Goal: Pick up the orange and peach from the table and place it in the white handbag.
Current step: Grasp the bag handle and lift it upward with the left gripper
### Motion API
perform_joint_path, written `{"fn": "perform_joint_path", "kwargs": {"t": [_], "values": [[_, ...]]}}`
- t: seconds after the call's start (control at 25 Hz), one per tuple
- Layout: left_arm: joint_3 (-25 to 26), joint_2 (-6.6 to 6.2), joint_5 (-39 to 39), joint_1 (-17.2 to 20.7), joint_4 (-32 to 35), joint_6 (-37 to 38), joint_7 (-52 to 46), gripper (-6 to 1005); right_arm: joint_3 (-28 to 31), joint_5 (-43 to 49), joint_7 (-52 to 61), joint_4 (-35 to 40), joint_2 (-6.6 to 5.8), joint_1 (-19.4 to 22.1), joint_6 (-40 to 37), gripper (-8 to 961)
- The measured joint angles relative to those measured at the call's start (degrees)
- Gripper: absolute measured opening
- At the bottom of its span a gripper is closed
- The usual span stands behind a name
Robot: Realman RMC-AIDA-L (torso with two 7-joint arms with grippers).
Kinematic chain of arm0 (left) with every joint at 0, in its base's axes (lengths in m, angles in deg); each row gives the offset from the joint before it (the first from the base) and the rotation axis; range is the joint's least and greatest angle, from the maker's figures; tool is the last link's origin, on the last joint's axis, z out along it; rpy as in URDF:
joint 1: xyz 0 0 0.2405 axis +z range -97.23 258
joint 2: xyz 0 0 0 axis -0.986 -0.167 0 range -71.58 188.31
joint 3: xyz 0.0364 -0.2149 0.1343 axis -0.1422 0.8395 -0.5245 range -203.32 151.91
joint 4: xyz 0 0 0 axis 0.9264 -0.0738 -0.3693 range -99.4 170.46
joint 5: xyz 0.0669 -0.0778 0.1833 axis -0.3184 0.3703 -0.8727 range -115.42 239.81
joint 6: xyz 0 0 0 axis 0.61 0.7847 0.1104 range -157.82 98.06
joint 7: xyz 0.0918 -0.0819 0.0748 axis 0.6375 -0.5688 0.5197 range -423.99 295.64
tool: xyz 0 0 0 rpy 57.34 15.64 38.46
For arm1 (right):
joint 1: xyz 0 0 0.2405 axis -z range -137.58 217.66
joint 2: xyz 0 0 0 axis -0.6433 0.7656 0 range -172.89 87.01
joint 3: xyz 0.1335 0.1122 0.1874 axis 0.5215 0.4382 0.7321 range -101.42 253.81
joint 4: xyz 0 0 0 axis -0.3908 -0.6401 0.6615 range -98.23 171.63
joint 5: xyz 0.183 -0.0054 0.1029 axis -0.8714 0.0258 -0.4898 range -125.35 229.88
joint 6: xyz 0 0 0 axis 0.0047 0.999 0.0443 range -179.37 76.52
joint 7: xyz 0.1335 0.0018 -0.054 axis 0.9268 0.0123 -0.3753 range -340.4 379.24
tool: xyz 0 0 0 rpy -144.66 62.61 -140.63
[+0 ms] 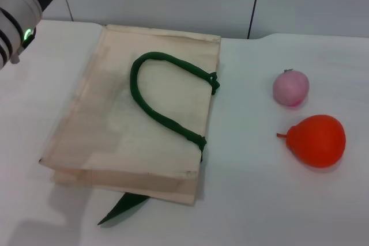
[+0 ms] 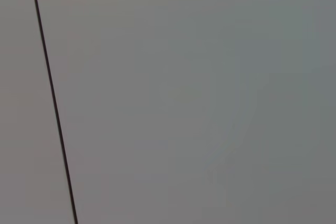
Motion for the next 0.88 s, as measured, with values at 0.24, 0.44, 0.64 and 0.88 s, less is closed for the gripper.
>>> {"fn": "perform_joint_path", "kwargs": {"t": [0.24,0.44,0.64,0.88], "values": [[0.0,-0.02,0.1,-0.2,0.0,-0.9,0.0,625,0.1,0.0,0.1,-0.2,0.00,0.0,0.0,793],[0.2,-0.02,0.2,-0.9,-0.3,-2.1,0.0,626,0.1,0.0,0.1,-0.2,0.00,-0.2,0.1,793],[0.7,-0.02,0.3,-1.7,-0.3,-3.6,-0.1,626,0.1,0.0,0.7,-0.3,-0.01,-0.3,-0.1,794],[1.3,-0.01,0.3,-2.1,-0.3,-4.5,-0.3,635,0.1,0.0,0.8,-0.4,0.00,-0.6,0.0,794]]}}
